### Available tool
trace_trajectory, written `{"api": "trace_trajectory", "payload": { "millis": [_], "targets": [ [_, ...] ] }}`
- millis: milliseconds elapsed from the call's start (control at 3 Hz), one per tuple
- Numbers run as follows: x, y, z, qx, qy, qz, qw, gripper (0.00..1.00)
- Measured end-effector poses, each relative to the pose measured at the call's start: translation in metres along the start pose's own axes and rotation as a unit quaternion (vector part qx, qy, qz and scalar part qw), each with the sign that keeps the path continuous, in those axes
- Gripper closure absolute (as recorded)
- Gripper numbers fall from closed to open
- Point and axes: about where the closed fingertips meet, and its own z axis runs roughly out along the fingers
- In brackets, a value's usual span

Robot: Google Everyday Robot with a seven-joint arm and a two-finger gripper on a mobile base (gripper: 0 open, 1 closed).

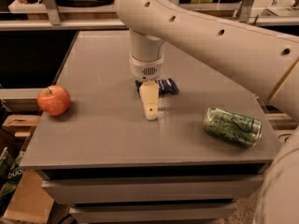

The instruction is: Move rxbar blueberry near apple

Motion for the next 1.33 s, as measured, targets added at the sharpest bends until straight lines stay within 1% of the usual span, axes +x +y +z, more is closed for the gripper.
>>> {"api": "trace_trajectory", "payload": {
  "millis": [333,1000,1333],
  "targets": [
    [0.002,0.000,0.001,-0.004,-0.001,0.003,1.0000,0.39],
    [0.002,-0.001,-0.016,-0.004,-0.001,0.004,1.0000,0.86],
    [0.002,-0.002,-0.021,-0.004,-0.001,0.004,1.0000,1.00]
  ]
}}
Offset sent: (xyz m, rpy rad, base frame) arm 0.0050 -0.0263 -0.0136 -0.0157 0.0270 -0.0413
